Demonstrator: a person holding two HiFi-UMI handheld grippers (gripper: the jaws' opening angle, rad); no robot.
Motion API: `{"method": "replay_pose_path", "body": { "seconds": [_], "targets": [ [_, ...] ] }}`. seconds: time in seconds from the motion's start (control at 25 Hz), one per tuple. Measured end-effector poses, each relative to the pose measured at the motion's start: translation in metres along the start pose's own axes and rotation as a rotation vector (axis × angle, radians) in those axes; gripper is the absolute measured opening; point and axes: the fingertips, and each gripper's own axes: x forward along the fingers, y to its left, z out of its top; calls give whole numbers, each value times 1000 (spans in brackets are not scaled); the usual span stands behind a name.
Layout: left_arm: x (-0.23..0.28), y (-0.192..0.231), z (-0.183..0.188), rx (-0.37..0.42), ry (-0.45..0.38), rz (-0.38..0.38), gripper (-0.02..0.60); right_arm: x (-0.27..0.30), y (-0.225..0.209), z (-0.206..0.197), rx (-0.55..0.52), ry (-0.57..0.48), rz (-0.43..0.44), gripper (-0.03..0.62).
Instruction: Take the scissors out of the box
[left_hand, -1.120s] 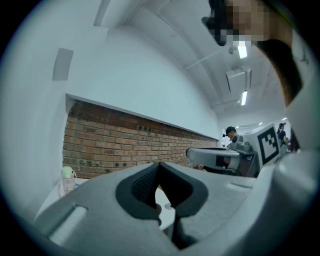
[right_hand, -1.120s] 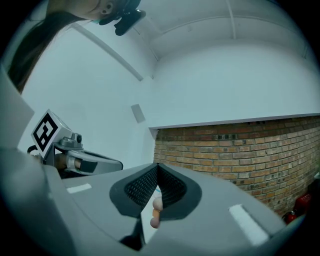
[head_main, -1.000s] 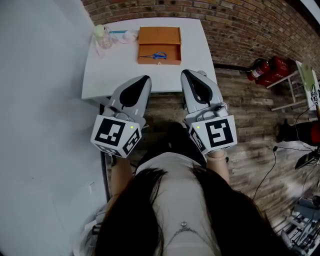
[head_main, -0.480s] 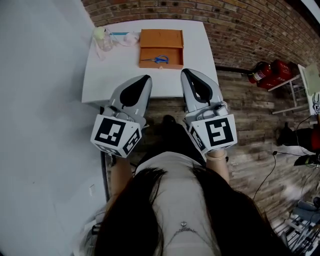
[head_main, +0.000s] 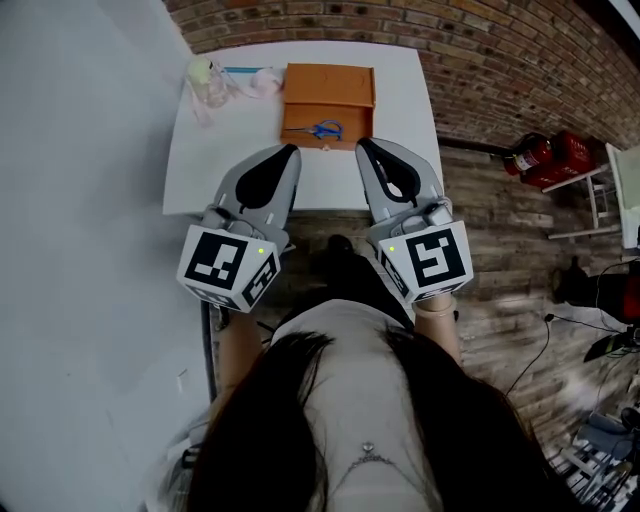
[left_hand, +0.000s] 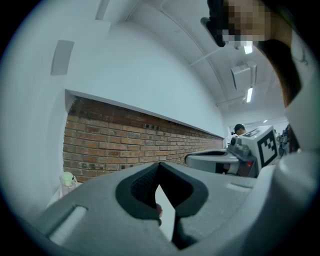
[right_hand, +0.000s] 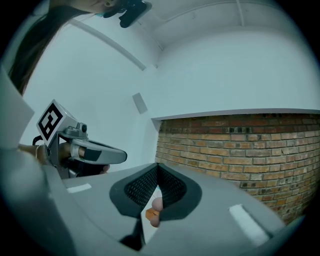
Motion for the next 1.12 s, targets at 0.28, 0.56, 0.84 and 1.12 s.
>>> {"method": "replay_pose_path", "body": {
  "seconds": [0.28,0.56,0.84,1.12],
  "targets": [
    [36,21,3,0,1,23,0,28,-27,-10,-10,27,42,8],
    [71,35,8,0,0,52,0,52,-53,-22,-15,54,103,8],
    [102,52,10,-2,5,92,0,79,-76,-36,-12,82,174,8],
    [128,67,13,-6,3,143,0,102,-94,-44,0,90,241,8]
  ]
}}
